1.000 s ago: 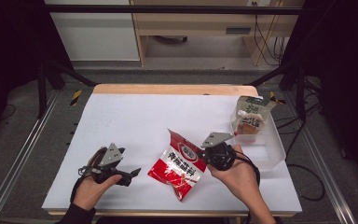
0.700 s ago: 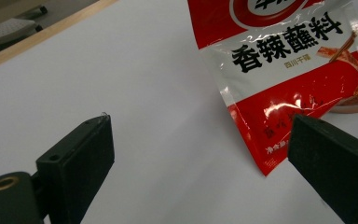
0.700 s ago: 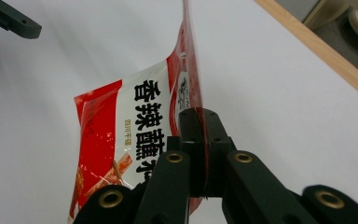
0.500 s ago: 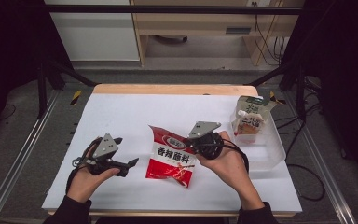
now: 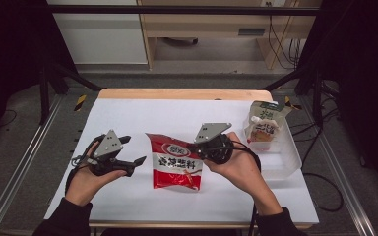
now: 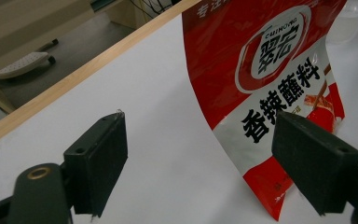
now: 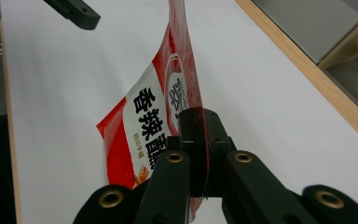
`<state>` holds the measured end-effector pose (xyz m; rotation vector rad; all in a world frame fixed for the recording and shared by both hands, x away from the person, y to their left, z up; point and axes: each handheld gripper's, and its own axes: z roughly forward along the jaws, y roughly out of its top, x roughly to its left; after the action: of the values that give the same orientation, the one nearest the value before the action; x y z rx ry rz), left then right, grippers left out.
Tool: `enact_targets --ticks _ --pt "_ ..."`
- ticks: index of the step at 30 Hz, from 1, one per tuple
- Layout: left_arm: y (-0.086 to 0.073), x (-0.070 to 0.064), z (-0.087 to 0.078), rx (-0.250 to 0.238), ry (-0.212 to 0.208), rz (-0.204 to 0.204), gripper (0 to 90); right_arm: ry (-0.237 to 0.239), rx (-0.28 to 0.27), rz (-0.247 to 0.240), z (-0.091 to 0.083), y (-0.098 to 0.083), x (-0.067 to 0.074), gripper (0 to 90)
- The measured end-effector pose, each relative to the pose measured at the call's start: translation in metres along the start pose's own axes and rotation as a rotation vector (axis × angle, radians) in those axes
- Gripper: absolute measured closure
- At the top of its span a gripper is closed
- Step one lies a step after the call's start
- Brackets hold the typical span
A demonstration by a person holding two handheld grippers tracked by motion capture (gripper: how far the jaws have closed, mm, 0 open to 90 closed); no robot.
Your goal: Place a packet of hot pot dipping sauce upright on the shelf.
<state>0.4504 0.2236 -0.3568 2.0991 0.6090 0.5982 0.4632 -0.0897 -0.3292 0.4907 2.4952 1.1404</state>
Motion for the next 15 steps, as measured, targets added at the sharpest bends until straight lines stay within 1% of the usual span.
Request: enact_targets --ticks 1,5,7,9,11,12,15 --pt "0.002 0.000 -0.001 -0.002 0.000 0.002 20.3 0.010 -0.004 0.000 -0.001 0.002 0.000 90.0" --pt "0.010 0.001 -0.005 -0.017 -0.001 0.015 21.4 0.030 0.003 -0.028 -0.003 0.008 0.003 90.0" --pt "0.013 0.001 -0.007 -0.022 -0.009 0.028 21.4 0.033 0.005 -0.041 -0.004 0.012 0.005 90.0" --pt "0.016 0.000 -0.008 -0.029 -0.006 0.043 21.7 0.042 -0.001 -0.050 -0.005 0.015 0.006 90.0" --pt "0.019 0.001 -0.009 -0.039 -0.012 0.048 23.1 0.050 -0.001 -0.057 -0.005 0.018 0.007 90.0" --pt "0.020 0.001 -0.009 -0.044 -0.016 0.043 23.3 0.056 -0.003 -0.062 -0.004 0.019 0.007 90.0" --pt "0.023 0.001 -0.008 -0.047 -0.019 0.048 23.9 0.065 -0.002 -0.061 -0.003 0.022 0.006 90.0"
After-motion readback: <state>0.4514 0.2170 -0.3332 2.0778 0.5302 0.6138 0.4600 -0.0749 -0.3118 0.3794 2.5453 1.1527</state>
